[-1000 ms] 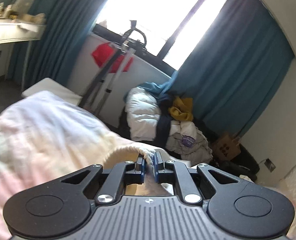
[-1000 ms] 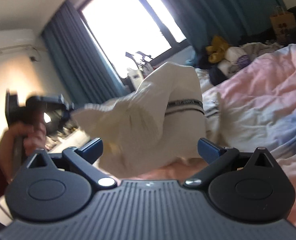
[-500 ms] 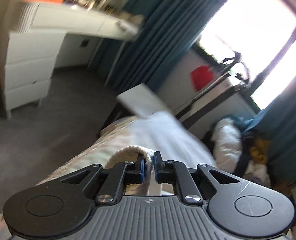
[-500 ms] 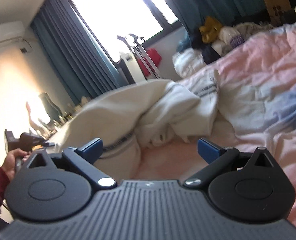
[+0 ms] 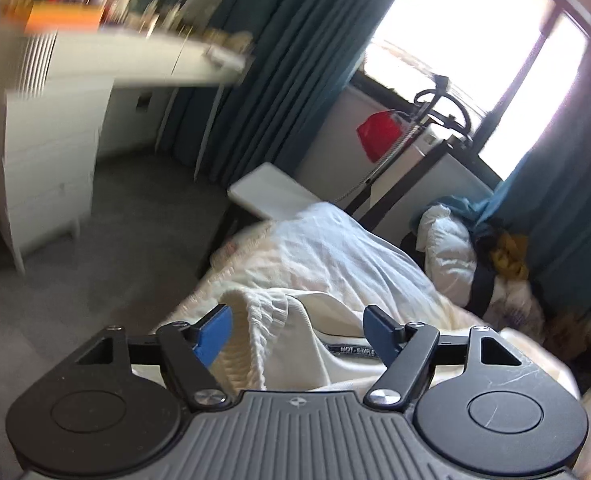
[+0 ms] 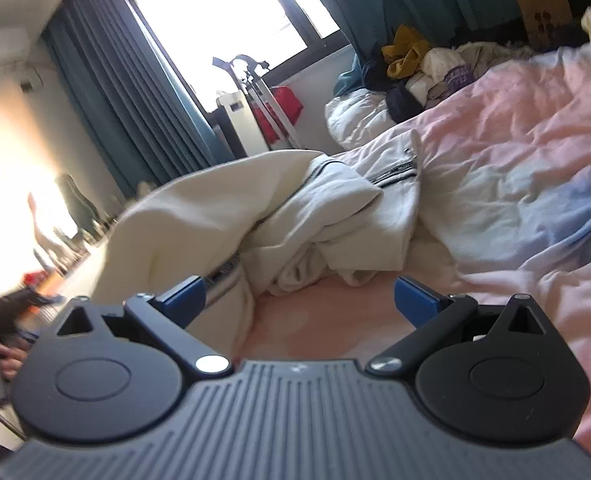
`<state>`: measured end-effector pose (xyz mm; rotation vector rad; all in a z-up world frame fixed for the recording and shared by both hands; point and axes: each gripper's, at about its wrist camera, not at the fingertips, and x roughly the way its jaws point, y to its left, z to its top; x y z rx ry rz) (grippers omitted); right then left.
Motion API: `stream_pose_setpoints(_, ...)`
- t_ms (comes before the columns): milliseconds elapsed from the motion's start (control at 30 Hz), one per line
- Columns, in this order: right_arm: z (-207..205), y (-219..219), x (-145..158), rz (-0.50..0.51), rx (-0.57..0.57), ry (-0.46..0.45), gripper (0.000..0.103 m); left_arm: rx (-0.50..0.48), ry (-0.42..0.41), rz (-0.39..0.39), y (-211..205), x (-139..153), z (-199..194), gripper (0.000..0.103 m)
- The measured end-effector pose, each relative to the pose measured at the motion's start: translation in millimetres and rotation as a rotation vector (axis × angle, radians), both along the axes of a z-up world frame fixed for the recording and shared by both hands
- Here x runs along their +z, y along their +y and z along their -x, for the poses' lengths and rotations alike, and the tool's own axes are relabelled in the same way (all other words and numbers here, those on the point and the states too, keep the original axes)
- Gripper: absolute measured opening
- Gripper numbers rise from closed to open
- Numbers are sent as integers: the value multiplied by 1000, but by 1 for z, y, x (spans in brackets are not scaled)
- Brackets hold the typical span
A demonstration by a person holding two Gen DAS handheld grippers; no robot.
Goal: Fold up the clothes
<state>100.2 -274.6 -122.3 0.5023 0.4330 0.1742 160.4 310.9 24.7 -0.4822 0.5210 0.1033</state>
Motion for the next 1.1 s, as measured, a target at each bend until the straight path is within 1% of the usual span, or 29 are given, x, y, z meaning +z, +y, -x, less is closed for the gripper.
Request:
stream_pose_setpoints(67,3,4,3,50,-7,15,103,-65,-51,-70,-24,18,12,82)
stream_pose_setpoints(133,6,5,5,68,-8,25,103,-132,-97,-134,-48,35,23,83)
stream_pose_setpoints(167,7,5,6,79,-13,26,103,-178,-102,-142,-63,43,21,83)
stream_pose_setpoints(300,8,2,7,102,-32,31,103,-411,-107,-173,-145,71,-9,83)
stream_pose_setpoints(433,7,-4,5,104,-49,47,103,-562,-103,-247,-239,83,-47,83)
stream_pose_setpoints(500,5,-6,2,99,-51,54,103,-603,-75,-314,-283,83,-73,83)
stream_pose_setpoints(567,2,-8,-1,87,-48,55,103,-607,-5,-400,-324,73,-99,82)
stream_pose_setpoints(633,-1,-11,-4,74,-44,53,103,-613,59,-456,-357,61,-125,80)
stream_pose_setpoints(733,-8,-15,-12,59,-39,66,103,-591,129,-531,-400,42,-156,79)
stream_pose_setpoints(800,-13,-19,-19,32,-41,84,103,-594,191,-552,-419,28,-177,73)
stream_pose_setpoints(833,-16,-21,-22,16,-38,92,103,-594,224,-563,-425,18,-190,66)
stream_pose_setpoints(867,-18,-23,-25,6,-40,97,103,-582,250,-578,-428,6,-205,58)
stream_pose_setpoints(900,-20,-24,-27,5,-42,98,103,-571,272,-598,-432,-2,-212,50)
stream_pose_setpoints(933,-21,-25,-29,4,-45,100,103,-566,288,-616,-432,-12,-223,32)
stream_pose_setpoints(967,-22,-26,-31,6,-54,100,103,-560,305,-635,-432,-19,-226,11)
stream_pose_setpoints(1000,-22,-28,-32,6,-63,98,103,-559,314,-647,-433,-23,-226,7)
stream_pose_setpoints(1067,-22,-31,-33,-9,-77,95,103,-560,278,-649,-431,-25,-215,3)
stream_pose_setpoints(1100,-22,-33,-33,-17,-84,93,103,-572,245,-643,-430,-20,-203,3)
